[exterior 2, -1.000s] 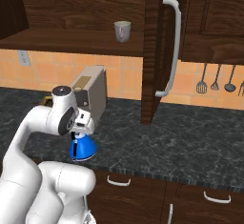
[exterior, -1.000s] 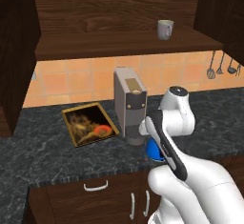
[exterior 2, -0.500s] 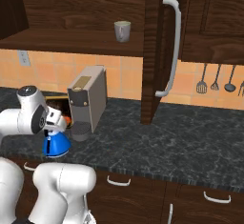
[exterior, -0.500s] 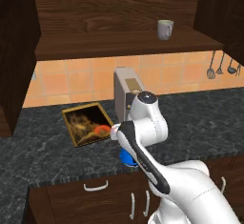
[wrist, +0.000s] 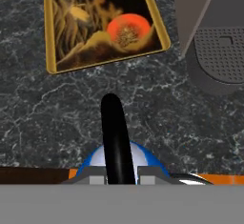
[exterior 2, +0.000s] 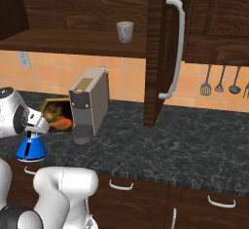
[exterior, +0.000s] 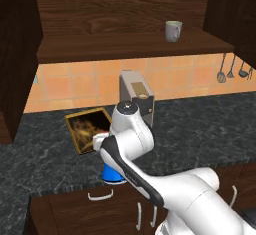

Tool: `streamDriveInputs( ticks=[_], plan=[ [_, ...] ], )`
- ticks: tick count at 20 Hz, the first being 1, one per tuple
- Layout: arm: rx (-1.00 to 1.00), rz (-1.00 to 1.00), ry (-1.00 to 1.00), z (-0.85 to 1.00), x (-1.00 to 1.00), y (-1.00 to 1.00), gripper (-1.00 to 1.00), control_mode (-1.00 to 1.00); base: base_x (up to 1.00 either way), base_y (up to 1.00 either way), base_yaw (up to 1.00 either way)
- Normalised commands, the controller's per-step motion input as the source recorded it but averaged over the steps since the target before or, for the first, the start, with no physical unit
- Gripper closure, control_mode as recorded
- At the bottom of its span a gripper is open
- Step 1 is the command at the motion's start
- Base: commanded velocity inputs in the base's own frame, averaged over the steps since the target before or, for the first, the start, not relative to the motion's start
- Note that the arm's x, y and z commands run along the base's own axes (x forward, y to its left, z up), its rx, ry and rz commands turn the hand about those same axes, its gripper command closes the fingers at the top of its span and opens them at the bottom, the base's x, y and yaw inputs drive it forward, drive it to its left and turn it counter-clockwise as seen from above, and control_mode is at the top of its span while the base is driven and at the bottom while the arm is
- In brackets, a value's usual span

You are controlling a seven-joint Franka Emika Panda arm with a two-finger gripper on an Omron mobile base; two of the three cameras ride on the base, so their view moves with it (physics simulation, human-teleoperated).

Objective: Pick the kettle from the counter and place it on the tray. Then pick the mug from the cabinet and place it on the tray. Then close the cabinet doors.

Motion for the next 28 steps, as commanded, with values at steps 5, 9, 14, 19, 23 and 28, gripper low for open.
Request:
streamDriveInputs(
  ticks=[5, 9, 14, 19, 23, 28],
  plan=[
    [0.00, 0.00, -0.07, 0.30, 0.02, 0.08, 1.00, -1.00, 0.00, 0.00, 0.00],
    [0.00, 0.00, -0.12, 0.50, 0.42, 0.27, 1.00, -1.00, 0.00, 0.00, 0.00],
    [0.00, 0.00, -0.09, 0.34, 0.67, 0.24, 1.00, -1.00, 0.00, 0.00, 0.00],
    [0.00, -0.03, -0.03, 0.02, 0.95, 0.28, 1.00, -1.00, 0.00, 0.00, 0.00],
    [0.00, -0.08, 0.00, 0.00, 1.00, 0.33, 1.00, -1.00, 0.00, 0.00, 0.00],
    [0.00, -0.09, 0.00, 0.00, 1.00, 0.34, 1.00, -1.00, 0.00, 0.00, 0.00]
  ],
)
